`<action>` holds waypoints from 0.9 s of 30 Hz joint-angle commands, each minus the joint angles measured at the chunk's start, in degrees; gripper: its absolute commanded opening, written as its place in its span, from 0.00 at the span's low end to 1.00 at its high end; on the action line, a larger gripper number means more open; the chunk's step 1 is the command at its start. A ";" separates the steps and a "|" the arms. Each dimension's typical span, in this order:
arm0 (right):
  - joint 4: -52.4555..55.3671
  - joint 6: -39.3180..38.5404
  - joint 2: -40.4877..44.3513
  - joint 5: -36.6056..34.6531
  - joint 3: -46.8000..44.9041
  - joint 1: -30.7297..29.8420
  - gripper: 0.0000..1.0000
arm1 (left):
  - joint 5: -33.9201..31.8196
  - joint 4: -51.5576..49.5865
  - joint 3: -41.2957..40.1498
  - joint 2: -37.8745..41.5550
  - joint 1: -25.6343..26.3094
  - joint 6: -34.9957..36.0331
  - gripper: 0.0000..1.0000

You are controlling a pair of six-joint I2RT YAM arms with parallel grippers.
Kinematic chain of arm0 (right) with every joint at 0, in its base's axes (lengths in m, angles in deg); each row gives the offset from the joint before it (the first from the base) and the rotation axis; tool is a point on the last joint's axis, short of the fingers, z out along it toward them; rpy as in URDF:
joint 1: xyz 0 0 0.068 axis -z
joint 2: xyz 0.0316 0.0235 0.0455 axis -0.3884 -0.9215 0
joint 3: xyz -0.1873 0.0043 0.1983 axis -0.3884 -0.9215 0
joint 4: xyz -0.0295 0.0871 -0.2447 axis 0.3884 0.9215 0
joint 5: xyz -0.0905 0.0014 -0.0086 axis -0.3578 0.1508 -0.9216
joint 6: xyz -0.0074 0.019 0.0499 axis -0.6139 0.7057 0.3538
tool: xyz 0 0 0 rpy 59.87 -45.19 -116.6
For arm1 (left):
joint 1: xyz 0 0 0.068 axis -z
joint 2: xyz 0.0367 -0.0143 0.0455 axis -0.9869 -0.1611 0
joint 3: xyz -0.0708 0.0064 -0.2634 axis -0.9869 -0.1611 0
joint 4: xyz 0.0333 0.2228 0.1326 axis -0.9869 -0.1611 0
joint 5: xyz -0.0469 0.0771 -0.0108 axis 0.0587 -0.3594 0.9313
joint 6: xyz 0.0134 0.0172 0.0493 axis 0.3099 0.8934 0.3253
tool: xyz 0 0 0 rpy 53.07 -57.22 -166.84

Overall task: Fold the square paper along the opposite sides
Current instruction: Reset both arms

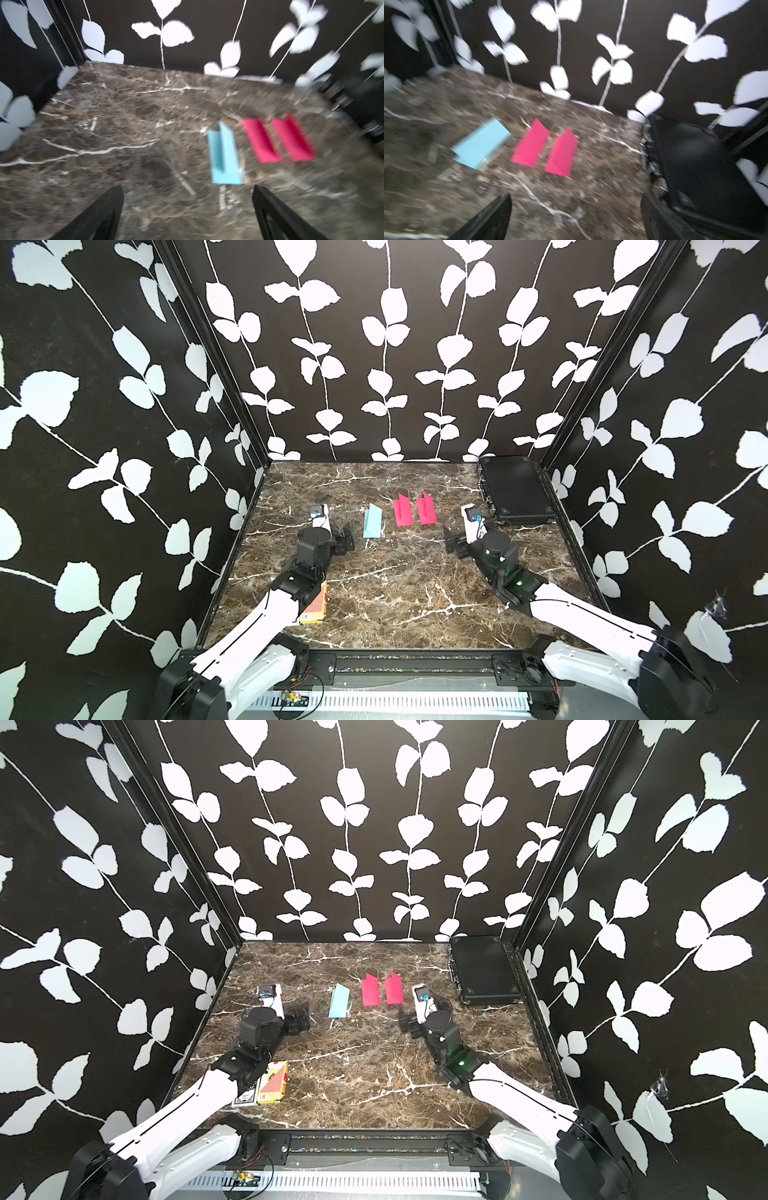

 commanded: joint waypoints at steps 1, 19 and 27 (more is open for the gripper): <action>-1.67 -6.50 -0.19 -13.04 -2.91 6.13 1.00 | -1.17 10.53 0.07 -4.57 -4.08 16.75 0.99; -31.43 -0.10 -26.51 20.68 -7.36 33.49 0.99 | 21.20 38.77 -3.16 -33.09 -22.80 16.86 0.99; -27.78 0.74 -25.82 20.99 -6.16 34.32 0.99 | 19.40 40.02 -3.96 -32.81 -21.64 17.43 0.99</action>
